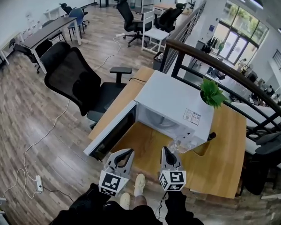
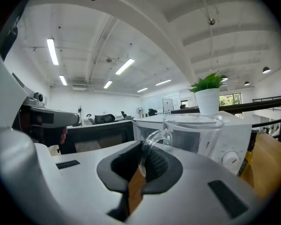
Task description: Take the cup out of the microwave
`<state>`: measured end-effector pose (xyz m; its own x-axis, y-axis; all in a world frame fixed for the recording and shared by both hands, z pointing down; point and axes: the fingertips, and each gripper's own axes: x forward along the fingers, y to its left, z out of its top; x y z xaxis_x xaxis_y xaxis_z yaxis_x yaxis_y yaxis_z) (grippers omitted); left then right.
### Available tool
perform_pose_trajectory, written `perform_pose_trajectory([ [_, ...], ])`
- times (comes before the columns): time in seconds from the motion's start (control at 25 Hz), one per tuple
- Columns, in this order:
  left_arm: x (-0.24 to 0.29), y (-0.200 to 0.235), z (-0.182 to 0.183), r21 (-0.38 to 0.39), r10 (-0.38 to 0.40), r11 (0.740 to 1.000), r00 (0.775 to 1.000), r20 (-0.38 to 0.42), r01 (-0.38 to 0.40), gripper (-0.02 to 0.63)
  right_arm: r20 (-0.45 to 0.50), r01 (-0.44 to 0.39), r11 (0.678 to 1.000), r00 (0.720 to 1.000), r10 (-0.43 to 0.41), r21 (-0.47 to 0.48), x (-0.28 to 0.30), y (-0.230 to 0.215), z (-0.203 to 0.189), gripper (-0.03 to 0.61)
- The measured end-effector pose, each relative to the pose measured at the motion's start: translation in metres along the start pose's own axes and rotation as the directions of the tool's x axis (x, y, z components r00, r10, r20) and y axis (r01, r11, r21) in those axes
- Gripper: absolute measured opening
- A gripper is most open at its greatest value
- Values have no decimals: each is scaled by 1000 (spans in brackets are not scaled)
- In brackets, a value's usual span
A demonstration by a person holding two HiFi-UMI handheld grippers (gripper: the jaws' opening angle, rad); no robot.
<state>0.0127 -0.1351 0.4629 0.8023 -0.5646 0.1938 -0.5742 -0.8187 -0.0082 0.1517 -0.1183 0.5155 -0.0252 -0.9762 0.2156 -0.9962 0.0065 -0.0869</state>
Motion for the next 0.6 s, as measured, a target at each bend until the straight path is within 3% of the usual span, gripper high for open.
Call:
perform_pose_trajectory([
  [0.6, -33, -69, 35, 67, -167, 984, 983, 76, 162, 25, 89, 162, 987, 983, -160, -13, -121, 0, 34, 17],
])
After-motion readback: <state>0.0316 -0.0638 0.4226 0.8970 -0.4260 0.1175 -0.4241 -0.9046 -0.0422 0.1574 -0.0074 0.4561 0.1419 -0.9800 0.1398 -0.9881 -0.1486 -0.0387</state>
